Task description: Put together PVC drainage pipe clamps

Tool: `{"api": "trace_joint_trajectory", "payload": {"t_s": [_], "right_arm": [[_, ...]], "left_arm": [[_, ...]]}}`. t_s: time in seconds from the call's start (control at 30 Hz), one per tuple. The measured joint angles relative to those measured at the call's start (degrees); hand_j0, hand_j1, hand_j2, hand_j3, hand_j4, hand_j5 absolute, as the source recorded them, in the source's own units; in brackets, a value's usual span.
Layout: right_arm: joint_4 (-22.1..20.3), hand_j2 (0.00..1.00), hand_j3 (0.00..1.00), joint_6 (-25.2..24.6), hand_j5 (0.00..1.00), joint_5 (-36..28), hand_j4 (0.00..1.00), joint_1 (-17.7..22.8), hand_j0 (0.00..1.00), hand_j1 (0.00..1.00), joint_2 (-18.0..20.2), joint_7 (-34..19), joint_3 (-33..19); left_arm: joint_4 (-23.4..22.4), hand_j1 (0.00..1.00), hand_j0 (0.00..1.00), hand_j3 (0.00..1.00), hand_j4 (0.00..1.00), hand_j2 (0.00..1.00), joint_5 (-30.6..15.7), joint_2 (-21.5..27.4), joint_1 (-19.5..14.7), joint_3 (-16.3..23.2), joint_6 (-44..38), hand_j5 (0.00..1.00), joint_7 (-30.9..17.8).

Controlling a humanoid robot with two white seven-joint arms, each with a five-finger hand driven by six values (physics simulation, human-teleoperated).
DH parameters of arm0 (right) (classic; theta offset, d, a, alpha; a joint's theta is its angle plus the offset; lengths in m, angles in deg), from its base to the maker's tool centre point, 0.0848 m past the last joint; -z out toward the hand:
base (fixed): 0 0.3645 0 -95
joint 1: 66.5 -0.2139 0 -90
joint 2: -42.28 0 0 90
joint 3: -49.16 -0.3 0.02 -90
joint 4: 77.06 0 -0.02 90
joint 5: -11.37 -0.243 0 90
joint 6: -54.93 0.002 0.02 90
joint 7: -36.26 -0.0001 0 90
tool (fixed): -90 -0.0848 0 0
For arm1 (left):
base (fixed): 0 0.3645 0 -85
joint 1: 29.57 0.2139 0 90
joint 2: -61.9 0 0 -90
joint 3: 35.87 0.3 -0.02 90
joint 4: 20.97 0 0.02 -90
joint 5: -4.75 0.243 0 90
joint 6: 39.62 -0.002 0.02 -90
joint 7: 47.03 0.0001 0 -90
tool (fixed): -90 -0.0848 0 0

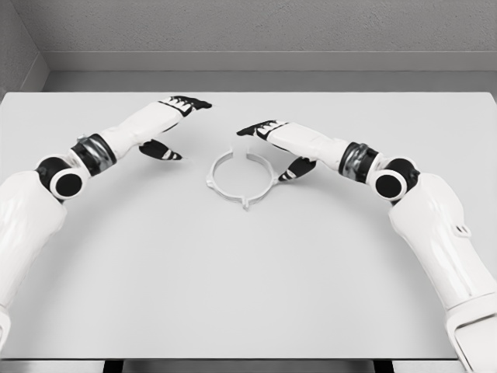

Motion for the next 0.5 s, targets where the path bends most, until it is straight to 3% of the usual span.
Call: {"api": "trace_joint_trajectory", "payload": {"t_s": [0.23, 0.5], "right_arm": [[0.04, 1.0, 1.0, 0.0, 1.0, -0.01, 1.0, -0.09, 1.0, 1.0, -0.27, 0.01, 0.04], [0.04, 1.0, 1.0, 0.0, 1.0, -0.02, 1.0, -0.09, 1.0, 1.0, -0.32, 0.05, 0.26]], "left_arm": [[-0.01, 1.0, 1.0, 1.0, 1.0, 1.0, -0.1, 2.69, -0.79, 0.18, 0.0, 1.0, 0.0], [-0.03, 1.0, 1.0, 1.0, 1.0, 1.0, 0.01, 2.28, -1.05, 0.64, 0.0, 1.0, 0.0]]}}
